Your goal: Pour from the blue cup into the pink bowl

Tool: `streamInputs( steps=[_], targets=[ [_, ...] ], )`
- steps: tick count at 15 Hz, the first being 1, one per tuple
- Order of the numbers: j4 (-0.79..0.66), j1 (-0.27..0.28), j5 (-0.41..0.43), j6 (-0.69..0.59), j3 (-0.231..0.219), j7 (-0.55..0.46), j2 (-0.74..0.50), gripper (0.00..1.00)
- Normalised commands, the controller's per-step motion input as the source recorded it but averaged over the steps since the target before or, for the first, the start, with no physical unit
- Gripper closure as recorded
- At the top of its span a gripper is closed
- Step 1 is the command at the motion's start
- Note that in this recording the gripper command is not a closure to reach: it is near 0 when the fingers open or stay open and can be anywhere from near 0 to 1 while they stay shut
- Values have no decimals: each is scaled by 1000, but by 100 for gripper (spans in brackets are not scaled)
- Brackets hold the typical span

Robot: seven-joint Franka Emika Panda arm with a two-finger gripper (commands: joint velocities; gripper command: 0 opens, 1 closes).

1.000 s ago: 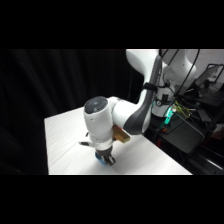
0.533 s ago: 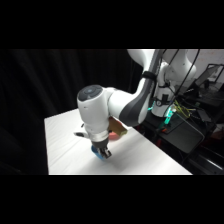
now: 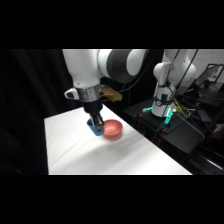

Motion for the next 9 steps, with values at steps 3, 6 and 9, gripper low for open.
streamInputs(
  steps=[3,6,9],
  targets=[
    [-595,-333,653,7,64,-658,-575,9],
    [-549,-285,679,-47,-42,-780,-478,9],
    [-367,-263,698,-292,-152,-975,-347,10]
  ],
)
